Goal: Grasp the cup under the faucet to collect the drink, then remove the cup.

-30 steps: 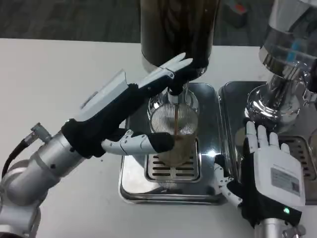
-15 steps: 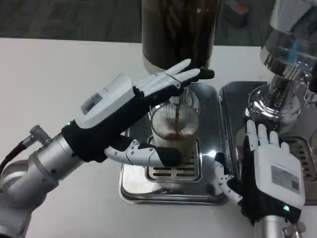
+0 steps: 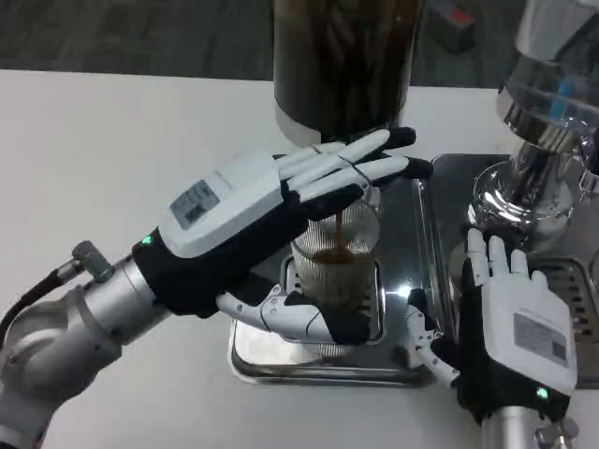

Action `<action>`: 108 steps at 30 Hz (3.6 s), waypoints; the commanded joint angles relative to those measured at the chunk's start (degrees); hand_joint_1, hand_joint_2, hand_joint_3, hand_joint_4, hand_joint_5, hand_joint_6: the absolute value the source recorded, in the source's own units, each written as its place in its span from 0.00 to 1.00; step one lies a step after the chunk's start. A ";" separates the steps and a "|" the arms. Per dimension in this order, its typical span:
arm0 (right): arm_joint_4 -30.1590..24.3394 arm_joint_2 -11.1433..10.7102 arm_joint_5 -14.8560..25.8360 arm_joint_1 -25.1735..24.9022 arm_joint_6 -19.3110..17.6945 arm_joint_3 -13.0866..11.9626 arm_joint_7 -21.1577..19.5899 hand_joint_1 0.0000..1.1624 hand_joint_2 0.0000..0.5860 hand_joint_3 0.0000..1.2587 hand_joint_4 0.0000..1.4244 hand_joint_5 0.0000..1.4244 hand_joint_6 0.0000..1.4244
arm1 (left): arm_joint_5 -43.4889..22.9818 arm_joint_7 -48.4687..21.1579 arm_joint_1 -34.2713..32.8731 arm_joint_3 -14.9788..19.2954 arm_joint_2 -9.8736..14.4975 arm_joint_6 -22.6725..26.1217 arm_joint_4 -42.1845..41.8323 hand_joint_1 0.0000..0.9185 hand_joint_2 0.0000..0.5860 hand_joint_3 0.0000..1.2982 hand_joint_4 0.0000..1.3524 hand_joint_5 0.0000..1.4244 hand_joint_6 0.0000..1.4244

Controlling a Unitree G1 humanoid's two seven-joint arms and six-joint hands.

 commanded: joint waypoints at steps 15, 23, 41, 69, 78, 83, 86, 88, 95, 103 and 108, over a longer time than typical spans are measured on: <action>-4.44 -2.21 23.46 0.32 -13.94 -7.39 5.89 0.37 0.49 0.00 0.00 0.00 0.05 | 2.32 1.42 1.30 -2.47 1.97 -0.03 -0.03 0.00 0.22 0.13 0.00 0.13 0.13; -1.20 -4.69 33.09 -1.59 -20.11 -9.11 11.32 0.48 0.39 0.00 0.00 0.00 0.01 | 2.42 2.59 1.53 -2.23 2.41 0.22 -0.16 0.00 0.22 0.14 0.00 0.13 0.13; 2.59 -5.51 35.46 -5.66 -21.53 -8.57 14.35 0.52 0.37 0.00 0.00 0.00 0.00 | 3.24 5.91 1.54 -0.38 2.78 1.35 -0.18 0.00 0.24 0.14 0.00 0.13 0.12; 3.80 -4.58 36.10 -6.23 -23.09 -8.88 13.37 0.52 0.38 0.00 0.00 0.00 0.00 | -0.22 16.69 8.10 12.01 2.34 5.28 3.58 0.00 0.25 0.11 0.00 0.09 0.08; 5.60 -3.78 37.52 -7.04 -24.91 -9.30 12.60 0.52 0.38 0.00 0.00 0.00 0.00 | 1.63 19.65 15.14 13.03 2.16 8.97 6.27 0.00 0.26 0.11 0.00 0.09 0.07; 9.31 -2.90 40.00 -8.39 -28.65 -9.66 12.54 0.52 0.38 0.00 0.00 0.00 0.00 | 3.29 20.01 15.78 11.47 2.17 9.87 8.76 0.00 0.26 0.08 0.00 0.08 0.07; 11.03 -2.51 40.85 -9.17 -30.32 -9.36 12.75 0.54 0.37 0.00 0.00 0.00 0.00 | 4.08 20.23 15.78 10.16 2.23 10.19 9.97 0.00 0.26 0.08 0.00 0.08 0.06; 12.00 -2.33 41.54 -9.58 -31.04 -9.26 13.02 0.54 0.36 0.00 0.00 0.00 0.00 | 3.39 19.17 15.40 9.02 2.21 10.10 11.52 0.00 0.25 0.08 0.00 0.08 0.06; 14.81 -1.82 42.79 -10.82 -33.01 -9.49 12.83 0.55 0.35 0.00 0.00 0.00 0.00 | 3.03 19.22 14.83 7.07 2.28 10.29 15.01 0.00 0.25 0.10 0.00 0.08 0.06; 17.32 -1.38 43.83 -12.16 -33.90 -9.35 13.37 0.56 0.32 0.00 0.00 0.00 0.00 | 2.50 19.65 14.44 6.72 2.40 10.24 17.08 0.00 0.26 0.10 0.00 0.09 0.06; 20.10 -0.51 45.10 -13.59 -34.90 -9.50 13.87 0.57 0.32 0.00 0.00 0.00 0.01 | 2.34 19.54 14.50 6.56 2.56 10.16 17.69 0.00 0.26 0.10 0.00 0.10 0.06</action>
